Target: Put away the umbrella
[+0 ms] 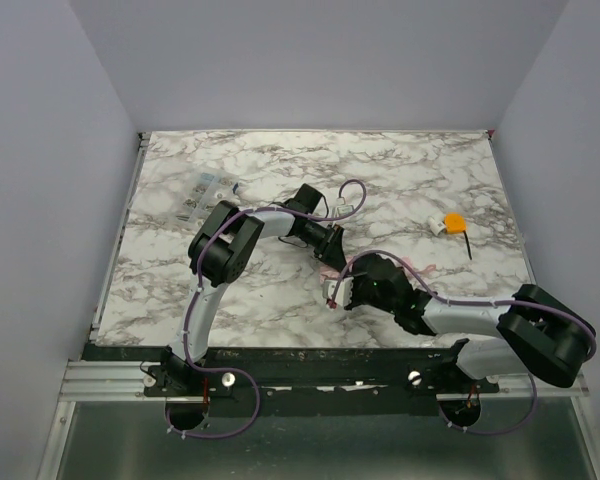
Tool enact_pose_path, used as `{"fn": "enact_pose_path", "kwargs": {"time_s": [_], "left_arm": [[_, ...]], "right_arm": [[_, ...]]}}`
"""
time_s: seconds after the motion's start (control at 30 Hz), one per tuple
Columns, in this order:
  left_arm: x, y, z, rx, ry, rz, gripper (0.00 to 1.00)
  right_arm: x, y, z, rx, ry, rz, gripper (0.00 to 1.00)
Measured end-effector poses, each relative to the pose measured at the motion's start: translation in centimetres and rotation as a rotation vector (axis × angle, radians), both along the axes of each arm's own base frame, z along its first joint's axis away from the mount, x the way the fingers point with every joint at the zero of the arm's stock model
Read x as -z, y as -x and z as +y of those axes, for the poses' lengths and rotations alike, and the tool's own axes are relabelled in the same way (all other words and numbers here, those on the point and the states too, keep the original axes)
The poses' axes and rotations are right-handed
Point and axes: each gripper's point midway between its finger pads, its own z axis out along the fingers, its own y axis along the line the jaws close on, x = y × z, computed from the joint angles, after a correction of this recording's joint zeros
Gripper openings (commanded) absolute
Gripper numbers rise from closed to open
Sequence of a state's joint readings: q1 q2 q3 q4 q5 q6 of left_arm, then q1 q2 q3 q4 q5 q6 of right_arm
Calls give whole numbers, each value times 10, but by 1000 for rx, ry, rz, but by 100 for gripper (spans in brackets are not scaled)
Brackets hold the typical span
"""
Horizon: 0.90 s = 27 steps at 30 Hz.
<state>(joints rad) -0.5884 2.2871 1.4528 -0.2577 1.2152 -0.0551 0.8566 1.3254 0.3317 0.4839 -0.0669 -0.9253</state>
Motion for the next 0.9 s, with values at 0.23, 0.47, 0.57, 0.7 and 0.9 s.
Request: {"fn": "enact_pose_path", "kwargs": {"time_s": [0.23,0.47,0.57,0.7,0.9], "left_arm": [[0,0,0,0,0,1,2],[0,0,0,0,0,1,3],[0,0,0,0,0,1,4],[0,0,0,0,0,1,9],[1,0,0,-1,4,-3,28]], "right_arm": [[-4,-1,3,37,-19,63,8],[-1,-3,-3,52,6,134,0],[0,-3,-4,43,17,144,0],[1,-3,-6,27,42,136,0],[2,-4,-6,1,73,114,0]]}}
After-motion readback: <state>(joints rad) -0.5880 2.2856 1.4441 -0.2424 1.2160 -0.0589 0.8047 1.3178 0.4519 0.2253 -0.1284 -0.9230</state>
